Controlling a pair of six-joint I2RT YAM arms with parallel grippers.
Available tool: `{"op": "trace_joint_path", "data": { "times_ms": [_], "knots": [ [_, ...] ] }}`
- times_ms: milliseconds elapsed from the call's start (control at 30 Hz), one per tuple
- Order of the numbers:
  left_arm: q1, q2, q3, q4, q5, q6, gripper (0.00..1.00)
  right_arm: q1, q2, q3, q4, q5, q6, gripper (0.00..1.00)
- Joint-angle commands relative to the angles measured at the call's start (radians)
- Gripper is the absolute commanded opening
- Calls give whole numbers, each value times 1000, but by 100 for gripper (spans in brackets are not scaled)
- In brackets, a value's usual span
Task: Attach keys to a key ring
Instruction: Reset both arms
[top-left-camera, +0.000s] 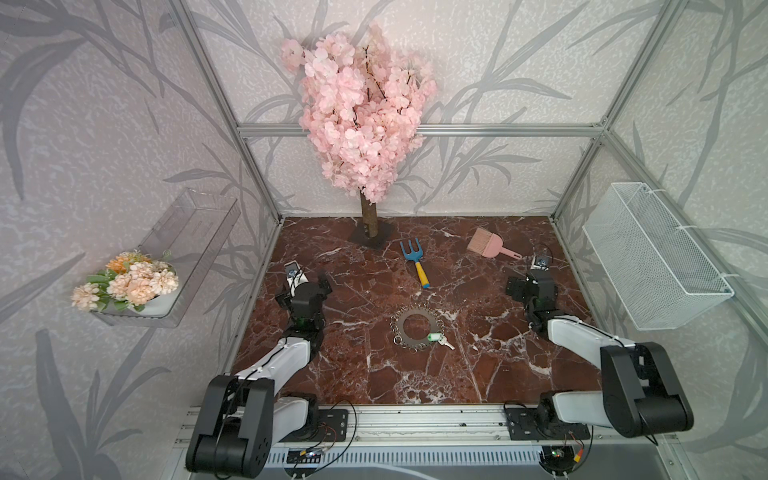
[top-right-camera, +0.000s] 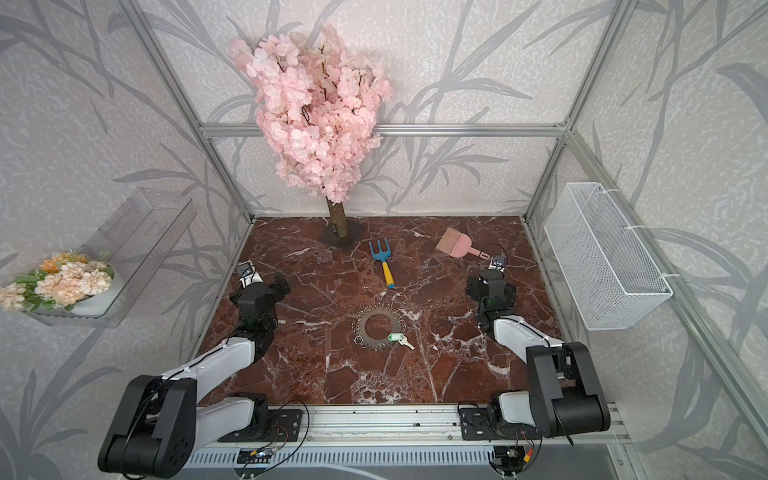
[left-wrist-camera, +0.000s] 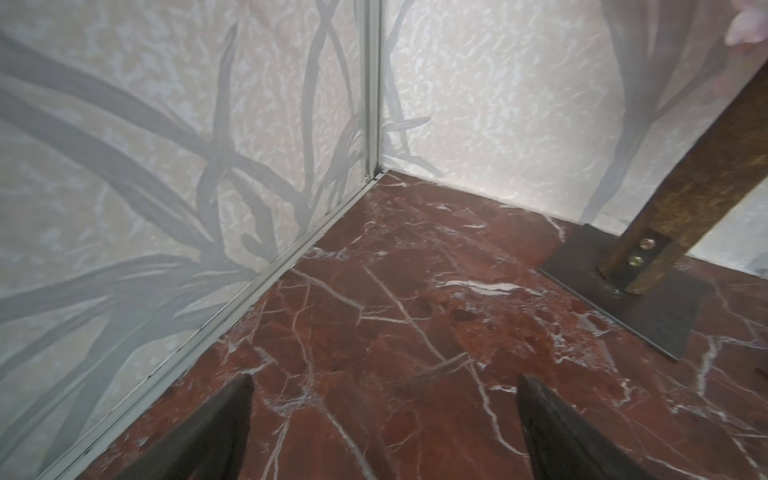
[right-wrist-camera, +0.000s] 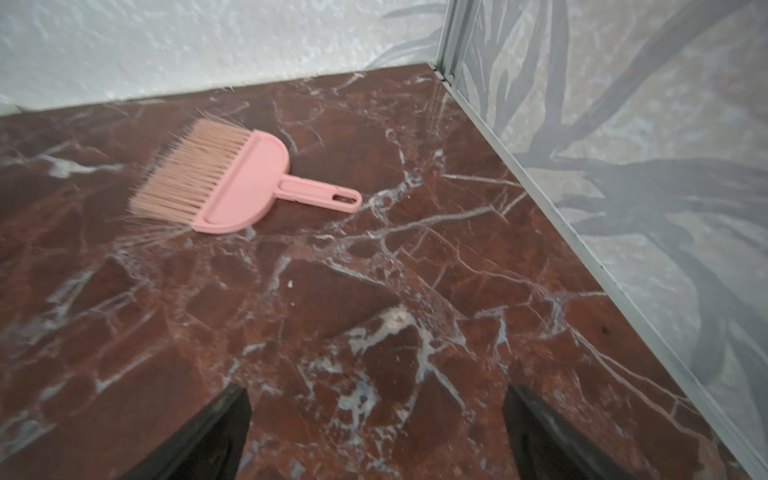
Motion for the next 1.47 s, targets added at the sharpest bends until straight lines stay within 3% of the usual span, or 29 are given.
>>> {"op": "trace_joint_path", "data": {
  "times_ms": [0,300,467,567,633,700,767,833,1433],
  "knots": [
    [23,60,-10,136,-31,31,100,0,37,-44,233,37,-63,99],
    [22,278,-43,429,155,133,100,-16,240,-134,669,-57,-144,99],
    [20,354,-161,746,210,171,100,-22,238,-124,642,-107,-150,99],
    [20,317,-110,581,241,172,100,-25,234,-121,630,-114,-146,99],
    [21,344,-131,670,241,180,100,-27,233,-120,625,-116,-143,99],
    [21,316,-107,570,243,171,100,-27,231,-120,624,-115,-143,99],
    [21,336,-122,639,241,180,100,-25,233,-139,662,-111,-147,99],
    [20,317,-110,580,246,174,100,-25,235,-154,692,-122,-150,99],
    [20,323,-112,597,244,177,100,-53,225,-111,594,-154,-123,99]
  ]
}}
